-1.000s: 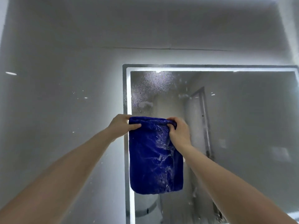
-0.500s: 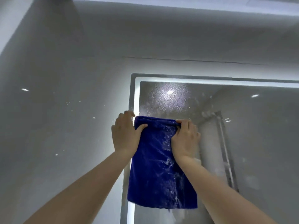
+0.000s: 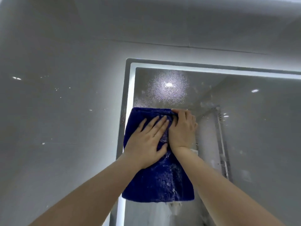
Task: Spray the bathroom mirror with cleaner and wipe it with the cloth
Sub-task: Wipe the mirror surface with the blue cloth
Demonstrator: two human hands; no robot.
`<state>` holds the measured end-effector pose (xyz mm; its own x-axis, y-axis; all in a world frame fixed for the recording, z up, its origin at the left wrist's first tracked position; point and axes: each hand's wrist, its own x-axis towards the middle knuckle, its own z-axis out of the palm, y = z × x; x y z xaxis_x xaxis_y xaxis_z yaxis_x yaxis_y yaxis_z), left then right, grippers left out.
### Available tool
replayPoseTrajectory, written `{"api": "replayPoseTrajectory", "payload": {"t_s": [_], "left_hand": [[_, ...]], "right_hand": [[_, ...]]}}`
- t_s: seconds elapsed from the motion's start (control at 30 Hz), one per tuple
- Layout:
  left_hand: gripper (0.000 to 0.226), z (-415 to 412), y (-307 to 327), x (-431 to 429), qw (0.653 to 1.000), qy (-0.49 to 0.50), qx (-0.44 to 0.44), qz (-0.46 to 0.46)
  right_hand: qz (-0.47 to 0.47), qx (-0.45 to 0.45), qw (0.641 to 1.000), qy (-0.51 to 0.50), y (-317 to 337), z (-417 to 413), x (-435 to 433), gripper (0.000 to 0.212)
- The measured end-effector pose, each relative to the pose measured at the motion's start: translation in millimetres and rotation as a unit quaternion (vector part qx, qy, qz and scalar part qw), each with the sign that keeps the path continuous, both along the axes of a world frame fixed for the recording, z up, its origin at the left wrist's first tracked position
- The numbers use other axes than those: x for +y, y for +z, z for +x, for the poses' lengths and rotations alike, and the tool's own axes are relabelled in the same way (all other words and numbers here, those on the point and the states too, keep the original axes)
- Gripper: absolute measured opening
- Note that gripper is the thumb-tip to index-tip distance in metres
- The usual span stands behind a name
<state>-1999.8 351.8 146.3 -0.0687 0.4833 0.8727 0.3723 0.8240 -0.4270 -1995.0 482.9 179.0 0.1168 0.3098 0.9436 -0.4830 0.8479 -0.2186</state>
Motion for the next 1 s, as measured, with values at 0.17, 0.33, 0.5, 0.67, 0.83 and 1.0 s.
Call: {"api": "replayPoseTrajectory", "payload": {"t_s": [0.17, 0.33, 0.5, 0.67, 0.83, 1.0], "left_hand": [[0.074, 10.3, 5.8, -0.4, 0.998, 0.039, -0.029, -0.041], [0.079, 18.9, 19.9, -5.5, 0.990, 0.044, -0.114, -0.072], [0.077, 29.4, 29.3, -7.4, 0.981, 0.030, -0.176, -0.079], [0.061, 36.7, 47.9, -10.8, 0.912, -0.209, -0.353, 0.013], [0.048, 39.4, 61.0, -29.3, 0.801, -0.375, -0.448, 0.132], [0.064, 46.7, 59.8, -30.3, 0.801, -0.406, -0.420, 0.131]], "right_hand": [[0.027, -0.017, 0.993, 0.109, -8.9, 14.7, 13.1, 0.036], [-0.068, -0.008, 0.982, 0.175, -25.9, 37.8, 4.9, 0.048], [0.014, 0.023, 0.977, 0.213, -51.3, 58.8, -24.8, 0.048], [0.106, -0.053, 0.972, 0.205, -69.4, 29.8, -46.6, 0.054], [0.133, -0.092, 0.982, -0.093, -68.4, 8.3, -52.2, 0.060], [0.172, -0.164, 0.957, -0.167, -66.4, 6.3, -48.2, 0.073]]}}
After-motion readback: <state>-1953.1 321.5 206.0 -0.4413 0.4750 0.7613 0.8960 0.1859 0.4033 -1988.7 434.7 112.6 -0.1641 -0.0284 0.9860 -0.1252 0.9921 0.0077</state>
